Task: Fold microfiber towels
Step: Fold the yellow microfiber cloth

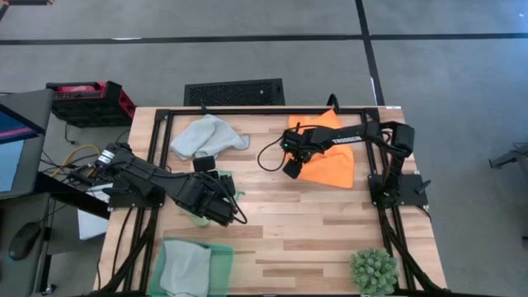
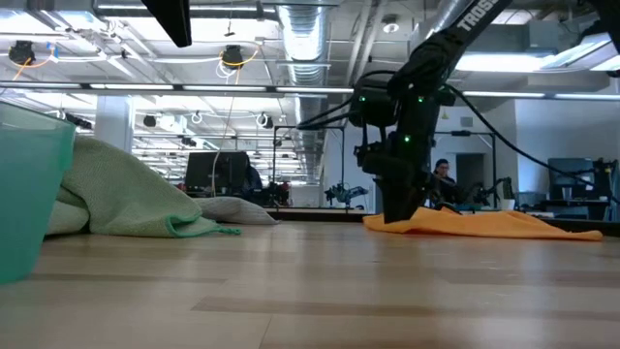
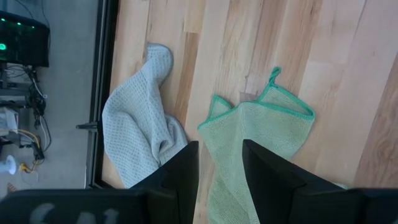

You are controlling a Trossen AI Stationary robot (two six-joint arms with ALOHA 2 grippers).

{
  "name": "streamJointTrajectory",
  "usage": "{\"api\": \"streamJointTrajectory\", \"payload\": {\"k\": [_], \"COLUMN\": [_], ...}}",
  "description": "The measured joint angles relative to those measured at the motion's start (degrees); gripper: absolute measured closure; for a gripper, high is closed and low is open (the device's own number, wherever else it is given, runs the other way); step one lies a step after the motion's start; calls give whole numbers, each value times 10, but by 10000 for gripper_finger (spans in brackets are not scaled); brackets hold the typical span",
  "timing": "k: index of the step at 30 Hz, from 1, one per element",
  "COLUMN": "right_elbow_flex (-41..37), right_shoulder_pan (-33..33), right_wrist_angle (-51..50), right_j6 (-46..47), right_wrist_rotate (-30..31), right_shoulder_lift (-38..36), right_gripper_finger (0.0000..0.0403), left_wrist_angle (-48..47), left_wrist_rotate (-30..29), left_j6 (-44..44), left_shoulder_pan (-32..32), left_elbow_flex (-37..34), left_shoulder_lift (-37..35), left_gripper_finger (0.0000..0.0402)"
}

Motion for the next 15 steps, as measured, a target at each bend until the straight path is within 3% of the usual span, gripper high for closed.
{"api": "streamJointTrajectory", "payload": {"k": [15], "right_elbow_flex": [-2], "right_shoulder_pan": [80], "right_wrist_angle": [63], "right_j6": [6], "right_wrist_rotate": [-52], "right_shoulder_lift": [3], "right_gripper_finger": [163], "left_wrist_angle": [0], "left_wrist_rotate": [0], "left_j6": [0], "left_shoulder_pan": [0], "left_elbow_flex": [0], "left_shoulder_lift": [0], "left_gripper_finger": [285]}}
